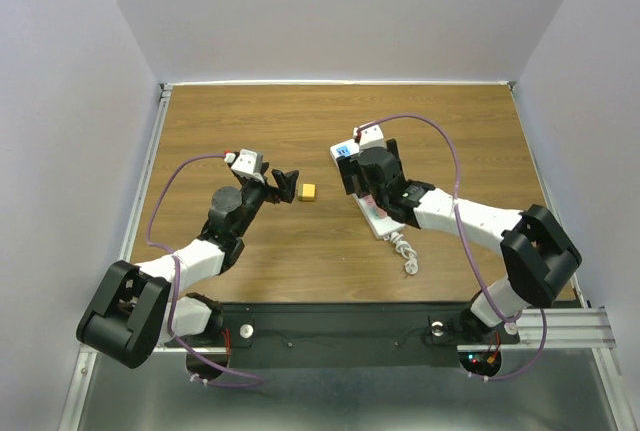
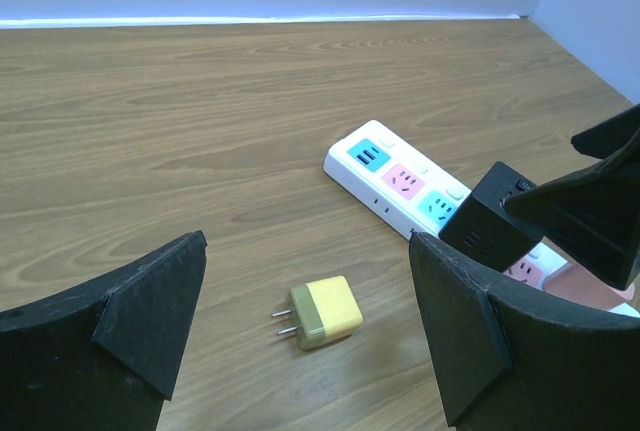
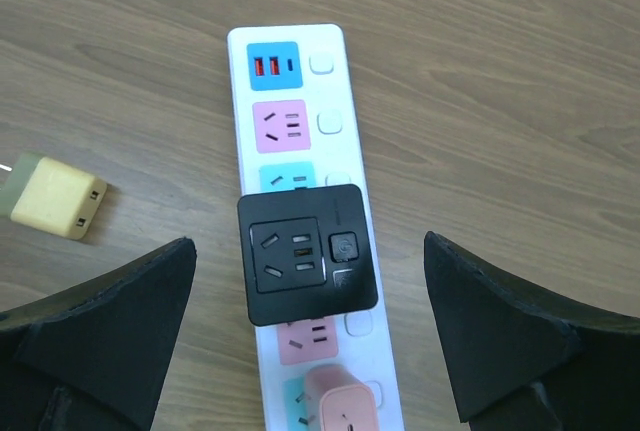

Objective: Insert the plug

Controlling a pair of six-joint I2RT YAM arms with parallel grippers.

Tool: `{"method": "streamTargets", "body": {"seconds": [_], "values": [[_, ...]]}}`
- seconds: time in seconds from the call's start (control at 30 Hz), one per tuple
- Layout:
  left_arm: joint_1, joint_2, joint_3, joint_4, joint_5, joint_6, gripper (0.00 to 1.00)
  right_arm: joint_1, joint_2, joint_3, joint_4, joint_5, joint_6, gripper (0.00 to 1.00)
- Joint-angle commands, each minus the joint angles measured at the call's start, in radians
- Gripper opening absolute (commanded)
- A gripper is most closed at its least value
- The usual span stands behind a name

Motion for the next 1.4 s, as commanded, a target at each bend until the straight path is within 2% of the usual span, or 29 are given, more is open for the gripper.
{"method": "streamTargets", "body": {"seconds": [0.0, 0.5, 0.6, 0.63, 0.7, 0.73, 0.83, 1.13, 1.23, 1.3, 1.37], "values": [[0.003, -0.002, -0.004, 0.064, 0.002, 0.003, 0.94, -0.019, 0.016, 0.021, 0.081, -0.107, -0.050, 1.00], [0.003, -0.006, -0.007, 0.066, 0.004, 0.002, 0.94, -0.083, 0.141, 0.041, 0.095, -0.237, -0.108, 0.99], [0.003, -0.008, -0.009, 0.066, 0.002, 0.002, 0.94, -0.085, 0.150, 0.041, 0.096, -0.315, -0.140, 0.83], [0.003, -0.008, -0.009, 0.066, 0.002, 0.002, 0.94, -0.085, 0.153, 0.038, 0.096, -0.328, -0.154, 0.69], [0.003, -0.008, -0.009, 0.066, 0.002, 0.003, 0.94, -0.085, 0.154, 0.034, 0.095, -0.366, -0.167, 0.60], [0.003, -0.006, -0.009, 0.066, 0.002, 0.002, 0.94, -0.083, 0.153, 0.031, 0.096, -0.384, -0.182, 0.52], [0.003, -0.006, -0.010, 0.066, 0.004, 0.002, 0.93, -0.085, 0.138, 0.008, 0.096, -0.484, -0.212, 0.40], [0.003, -0.009, -0.010, 0.067, 0.002, 0.003, 0.94, -0.074, 0.075, -0.052, 0.087, -0.750, -0.289, 0.20], [0.003, -0.009, -0.012, 0.067, 0.001, 0.002, 0.94, -0.051, 0.075, -0.048, 0.065, -0.742, -0.298, 0.20], [0.003, -0.006, -0.010, 0.067, 0.001, 0.002, 0.94, -0.036, 0.079, -0.046, 0.059, -0.682, -0.295, 0.22], [0.003, -0.006, -0.010, 0.067, 0.001, 0.003, 0.94, -0.019, 0.079, -0.046, 0.059, -0.638, -0.274, 0.35]]}}
